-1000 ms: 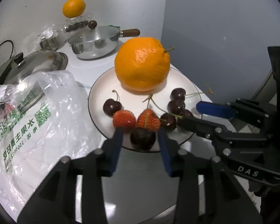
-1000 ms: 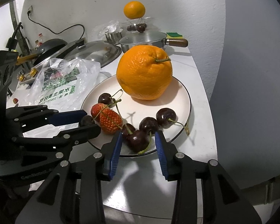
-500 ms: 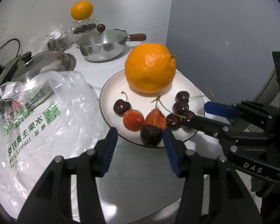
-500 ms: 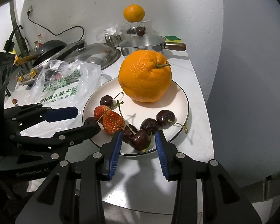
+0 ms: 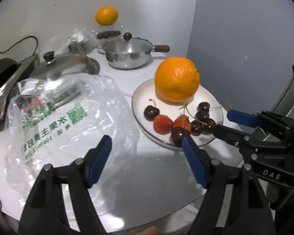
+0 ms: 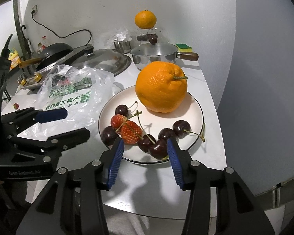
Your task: Organize fruits
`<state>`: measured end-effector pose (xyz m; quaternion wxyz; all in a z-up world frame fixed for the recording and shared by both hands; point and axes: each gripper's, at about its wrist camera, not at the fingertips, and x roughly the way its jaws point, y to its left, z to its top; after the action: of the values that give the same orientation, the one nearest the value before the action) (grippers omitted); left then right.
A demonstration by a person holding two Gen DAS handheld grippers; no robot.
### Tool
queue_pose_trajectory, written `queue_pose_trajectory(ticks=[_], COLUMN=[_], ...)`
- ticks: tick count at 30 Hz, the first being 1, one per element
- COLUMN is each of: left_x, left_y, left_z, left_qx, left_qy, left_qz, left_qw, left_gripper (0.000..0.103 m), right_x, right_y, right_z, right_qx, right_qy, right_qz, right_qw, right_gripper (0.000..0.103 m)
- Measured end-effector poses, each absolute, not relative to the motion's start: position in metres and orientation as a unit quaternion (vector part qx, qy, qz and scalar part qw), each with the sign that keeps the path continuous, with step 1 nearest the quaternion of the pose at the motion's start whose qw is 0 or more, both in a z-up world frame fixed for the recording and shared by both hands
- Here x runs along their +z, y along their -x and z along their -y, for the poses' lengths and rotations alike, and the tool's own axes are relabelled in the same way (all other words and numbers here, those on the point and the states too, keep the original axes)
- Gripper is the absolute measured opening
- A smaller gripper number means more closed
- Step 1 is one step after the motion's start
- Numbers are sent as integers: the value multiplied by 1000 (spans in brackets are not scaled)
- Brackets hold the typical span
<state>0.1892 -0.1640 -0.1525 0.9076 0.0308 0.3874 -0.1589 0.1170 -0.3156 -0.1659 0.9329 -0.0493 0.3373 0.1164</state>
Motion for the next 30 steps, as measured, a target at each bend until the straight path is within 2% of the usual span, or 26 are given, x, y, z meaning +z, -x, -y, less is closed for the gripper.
queue_pose_trajectory(ticks=[6,8,17,25,27,28,30], left_x=[-143,-141,-133,-140,-140,-139,-136], left_y=[-174,-170,-145,-119,-112,-109,-100], left_z=[146,140,110,80,71,68,59], left_qx=[-146,-145,-131,-114,-109,-108,-104], left_qy=[-24,-19,-1,3,8,11,16], left_qz=[-371,-367,-351,-345,-341,-339,-328], left_qw=[917,919,927,932,934,935,939], left_gripper=[77,81,87,87,87,87,87], right_x=[-161,-159,-153,-161,-165,-165,-164], right_y=[-109,-106,-88,-66,-60,-57,-50], right_z=[303,299,273,246,238,235,228], right_qx=[112,112,121,128,126,124,126], right_qy=[50,51,66,62,61,61,61], right_qz=[-331,-329,-316,-311,-309,-307,-299], right_qw=[936,936,939,940,941,942,944], right_gripper=[49,49,49,50,52,57,58])
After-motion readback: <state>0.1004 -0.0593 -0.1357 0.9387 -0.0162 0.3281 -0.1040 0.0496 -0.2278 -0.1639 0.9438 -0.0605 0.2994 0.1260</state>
